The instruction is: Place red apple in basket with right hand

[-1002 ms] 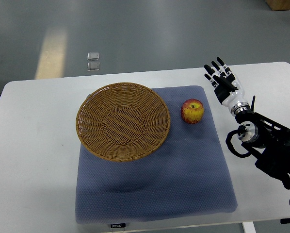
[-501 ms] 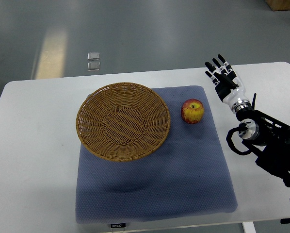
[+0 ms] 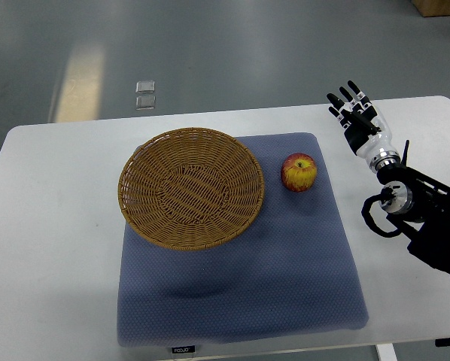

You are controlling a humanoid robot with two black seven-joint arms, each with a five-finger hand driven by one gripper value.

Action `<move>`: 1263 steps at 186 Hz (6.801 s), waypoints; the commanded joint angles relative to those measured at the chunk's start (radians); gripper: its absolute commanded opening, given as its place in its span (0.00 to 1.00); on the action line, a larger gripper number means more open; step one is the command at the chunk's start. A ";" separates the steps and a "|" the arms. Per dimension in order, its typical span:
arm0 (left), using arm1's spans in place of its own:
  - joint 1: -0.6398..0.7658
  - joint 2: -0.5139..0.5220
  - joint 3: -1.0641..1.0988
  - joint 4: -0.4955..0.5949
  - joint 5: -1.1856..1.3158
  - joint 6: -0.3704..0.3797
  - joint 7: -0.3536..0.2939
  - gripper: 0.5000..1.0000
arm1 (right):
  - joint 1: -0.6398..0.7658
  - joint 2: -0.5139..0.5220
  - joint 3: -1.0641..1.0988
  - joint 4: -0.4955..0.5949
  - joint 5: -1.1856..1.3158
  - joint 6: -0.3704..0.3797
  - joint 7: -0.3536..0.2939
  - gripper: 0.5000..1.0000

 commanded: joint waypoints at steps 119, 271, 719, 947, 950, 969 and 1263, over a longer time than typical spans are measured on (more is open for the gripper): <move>0.002 0.000 0.000 0.000 -0.001 0.001 0.000 1.00 | 0.112 -0.283 -0.034 0.232 -1.104 0.139 0.012 0.85; 0.002 0.000 0.000 0.000 0.000 0.001 -0.002 1.00 | 0.297 -0.248 -0.402 0.206 -1.594 0.110 0.017 0.84; 0.002 0.000 0.000 0.000 -0.001 -0.001 0.000 1.00 | 0.570 0.114 -0.500 0.107 -1.591 0.024 0.005 0.46; 0.002 0.000 0.000 0.000 0.000 0.001 -0.002 1.00 | 0.452 0.199 -0.514 -0.007 -1.597 -0.007 -0.001 0.70; 0.002 0.000 0.000 0.000 -0.001 0.001 -0.002 1.00 | 0.452 0.199 -0.514 -0.007 -1.597 -0.007 -0.001 0.71; 0.002 0.000 0.000 0.000 0.000 -0.001 0.000 1.00 | 0.454 0.199 -0.514 -0.007 -1.595 -0.007 -0.001 0.72; 0.002 0.000 0.000 0.000 0.000 0.001 0.000 1.00 | 0.395 -0.031 -0.163 -0.015 -0.723 0.006 0.005 0.83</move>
